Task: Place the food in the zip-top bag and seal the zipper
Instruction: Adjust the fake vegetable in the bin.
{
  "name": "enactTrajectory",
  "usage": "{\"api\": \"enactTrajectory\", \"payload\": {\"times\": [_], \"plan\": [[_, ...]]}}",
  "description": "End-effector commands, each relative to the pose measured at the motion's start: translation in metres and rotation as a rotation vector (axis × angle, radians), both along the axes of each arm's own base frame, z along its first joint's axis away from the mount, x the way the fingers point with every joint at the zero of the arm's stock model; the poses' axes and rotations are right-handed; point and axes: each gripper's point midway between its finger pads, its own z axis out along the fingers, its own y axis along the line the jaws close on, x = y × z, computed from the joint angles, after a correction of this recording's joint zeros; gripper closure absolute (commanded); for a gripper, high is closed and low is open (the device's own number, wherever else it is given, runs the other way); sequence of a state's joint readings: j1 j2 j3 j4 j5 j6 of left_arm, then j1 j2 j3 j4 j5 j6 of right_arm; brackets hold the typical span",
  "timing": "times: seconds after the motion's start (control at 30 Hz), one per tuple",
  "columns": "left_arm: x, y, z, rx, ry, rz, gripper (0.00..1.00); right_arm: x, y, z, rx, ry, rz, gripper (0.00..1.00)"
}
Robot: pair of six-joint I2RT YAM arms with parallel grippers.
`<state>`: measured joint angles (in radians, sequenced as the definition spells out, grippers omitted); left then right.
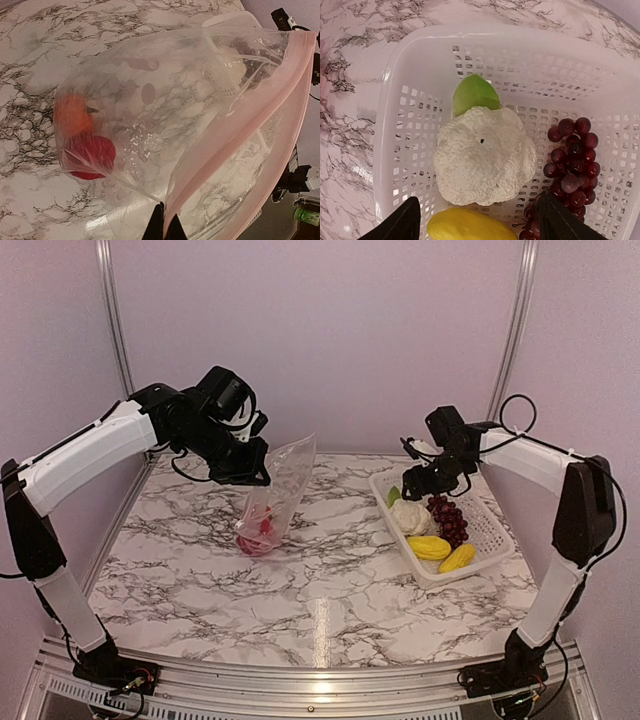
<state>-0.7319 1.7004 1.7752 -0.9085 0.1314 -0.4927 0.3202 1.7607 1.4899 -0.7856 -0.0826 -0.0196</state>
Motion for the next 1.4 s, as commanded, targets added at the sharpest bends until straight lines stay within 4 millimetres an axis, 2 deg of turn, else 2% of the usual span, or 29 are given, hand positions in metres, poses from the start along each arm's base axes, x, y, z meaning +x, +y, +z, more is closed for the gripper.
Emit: {"api": "enactTrajectory", "payload": {"times": [0.0,0.17,0.27,0.37,0.47,0.67,0.87,1.0,1.17,1.27,1.37], "plan": [[-0.005,0.007,0.005,0.004,-0.010,0.001,1.00,-0.007,0.015,-0.007,-0.115,-0.037,0.069,0.26],[-0.007,0.010,0.005,0.006,-0.009,0.004,1.00,-0.003,0.002,-0.033,-0.132,0.019,-0.015,0.22],[-0.008,0.011,0.005,0.011,-0.007,0.003,1.00,0.007,0.001,-0.033,-0.023,0.044,-0.075,0.17],[-0.008,0.011,0.004,0.016,-0.005,0.004,1.00,0.014,-0.004,-0.035,0.010,0.046,-0.116,0.13],[-0.007,0.011,0.005,0.015,-0.009,0.006,1.00,0.017,-0.011,-0.040,0.102,0.082,-0.162,0.12],[-0.006,0.010,0.004,0.018,-0.008,0.007,1.00,0.029,-0.026,-0.038,0.328,0.113,-0.249,0.18],[-0.005,0.009,0.002,0.019,-0.003,0.008,1.00,0.041,-0.043,-0.051,0.361,0.129,-0.309,0.29],[-0.003,0.007,0.002,0.018,-0.001,0.008,1.00,0.049,-0.042,-0.072,0.342,0.169,-0.307,0.35],[-0.002,0.007,0.002,0.028,0.000,0.004,1.00,0.050,-0.044,-0.096,0.311,0.228,-0.325,0.37],[-0.001,0.008,0.001,0.035,0.000,0.002,1.00,0.047,-0.043,-0.106,0.302,0.268,-0.326,0.29],[0.000,0.010,0.000,0.042,-0.002,0.002,1.00,0.041,-0.031,-0.112,0.353,0.345,-0.304,0.23]]}}
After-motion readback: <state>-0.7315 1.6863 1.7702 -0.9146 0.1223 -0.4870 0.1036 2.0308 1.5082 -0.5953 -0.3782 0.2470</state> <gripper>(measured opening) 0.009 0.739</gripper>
